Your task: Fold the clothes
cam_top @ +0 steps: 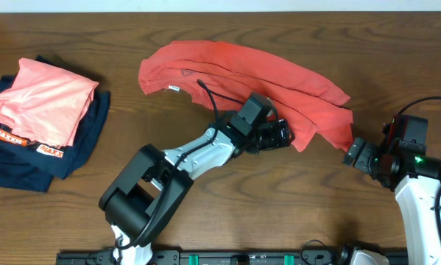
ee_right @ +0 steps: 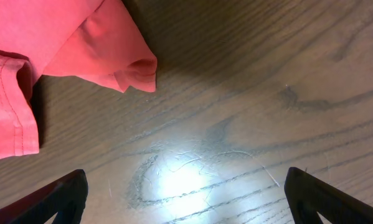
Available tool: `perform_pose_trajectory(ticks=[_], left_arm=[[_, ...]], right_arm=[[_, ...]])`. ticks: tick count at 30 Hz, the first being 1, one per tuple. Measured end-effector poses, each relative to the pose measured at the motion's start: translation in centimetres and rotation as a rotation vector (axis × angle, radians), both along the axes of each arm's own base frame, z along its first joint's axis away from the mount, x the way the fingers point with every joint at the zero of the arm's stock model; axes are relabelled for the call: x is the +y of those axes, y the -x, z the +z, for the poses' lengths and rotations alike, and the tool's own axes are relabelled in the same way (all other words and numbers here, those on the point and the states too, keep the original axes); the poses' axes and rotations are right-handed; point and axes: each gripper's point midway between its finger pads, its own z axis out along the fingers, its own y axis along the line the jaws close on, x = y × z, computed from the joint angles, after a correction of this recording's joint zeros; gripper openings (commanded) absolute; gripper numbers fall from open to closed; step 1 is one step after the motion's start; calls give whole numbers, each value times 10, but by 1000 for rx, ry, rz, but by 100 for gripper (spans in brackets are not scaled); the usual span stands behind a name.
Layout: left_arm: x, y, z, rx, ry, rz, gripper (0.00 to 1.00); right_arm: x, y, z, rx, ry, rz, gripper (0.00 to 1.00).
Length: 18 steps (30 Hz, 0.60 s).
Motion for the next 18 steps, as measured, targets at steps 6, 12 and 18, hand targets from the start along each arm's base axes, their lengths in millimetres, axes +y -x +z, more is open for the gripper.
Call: perform_pose_trajectory(ticks=[6,12,18], left_arm=[[-7,-11,1,-31,28,40,79],[-5,-10,-22,24,1,73,78],[-12,-20,-13,-5,52,107,67]], right_arm=[[0,2,-1,7,-2,0,99],[1,2,-1,10,-2,0,99],[1,2,-1,11,-2,0,99]])
